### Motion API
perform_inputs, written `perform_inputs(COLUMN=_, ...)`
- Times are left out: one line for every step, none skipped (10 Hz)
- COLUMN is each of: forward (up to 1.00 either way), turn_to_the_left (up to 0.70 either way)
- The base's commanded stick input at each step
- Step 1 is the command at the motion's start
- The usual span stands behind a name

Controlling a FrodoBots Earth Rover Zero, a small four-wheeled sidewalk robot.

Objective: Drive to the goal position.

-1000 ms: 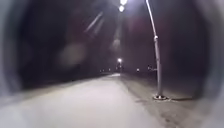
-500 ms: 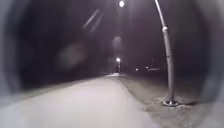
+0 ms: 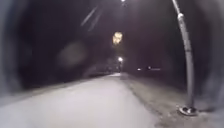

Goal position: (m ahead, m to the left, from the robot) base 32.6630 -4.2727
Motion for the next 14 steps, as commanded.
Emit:
perform_inputs(forward=1.0, turn_to_the_left=0.0)
perform_inputs(forward=1.0, turn_to_the_left=0.0)
perform_inputs(forward=1.0, turn_to_the_left=0.0)
perform_inputs(forward=1.0, turn_to_the_left=0.0)
perform_inputs(forward=1.0, turn_to_the_left=0.0)
perform_inputs(forward=1.0, turn_to_the_left=0.0)
perform_inputs(forward=1.0, turn_to_the_left=0.0)
perform_inputs(forward=1.0, turn_to_the_left=0.0)
perform_inputs(forward=1.0, turn_to_the_left=0.0)
perform_inputs(forward=1.0, turn_to_the_left=0.0)
perform_inputs(forward=1.0, turn_to_the_left=0.0)
perform_inputs(forward=1.0, turn_to_the_left=0.0)
perform_inputs(forward=1.0, turn_to_the_left=0.0)
perform_inputs(forward=1.0, turn_to_the_left=0.0)
